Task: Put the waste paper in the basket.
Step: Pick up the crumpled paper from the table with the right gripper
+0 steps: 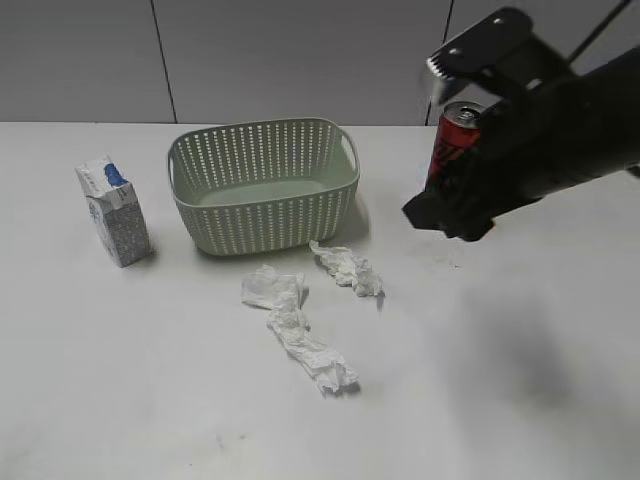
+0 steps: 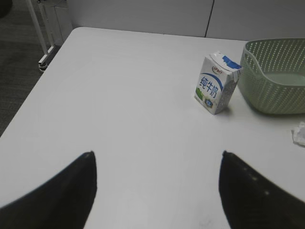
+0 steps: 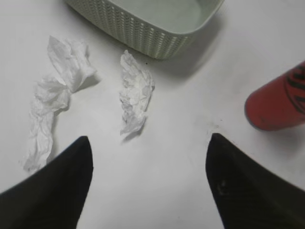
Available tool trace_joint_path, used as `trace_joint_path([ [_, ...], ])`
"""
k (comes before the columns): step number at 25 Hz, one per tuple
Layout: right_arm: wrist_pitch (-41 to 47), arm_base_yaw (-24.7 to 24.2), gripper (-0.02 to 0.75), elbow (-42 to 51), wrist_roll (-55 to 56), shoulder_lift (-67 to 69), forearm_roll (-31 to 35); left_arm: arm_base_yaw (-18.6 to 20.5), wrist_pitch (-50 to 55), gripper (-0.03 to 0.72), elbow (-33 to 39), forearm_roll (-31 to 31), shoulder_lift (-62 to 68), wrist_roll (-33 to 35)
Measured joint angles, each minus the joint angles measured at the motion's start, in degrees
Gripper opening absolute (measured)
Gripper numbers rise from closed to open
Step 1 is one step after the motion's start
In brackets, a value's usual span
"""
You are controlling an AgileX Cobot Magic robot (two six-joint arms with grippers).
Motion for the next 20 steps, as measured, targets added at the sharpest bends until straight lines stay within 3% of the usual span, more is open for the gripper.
trace_joint_path([
  [20,-11.5,4.5,0.561,-8.3,-1.3,26.6,1.9,0.0,0.0,0.599,0.0,-0.2,0.0,0.0],
])
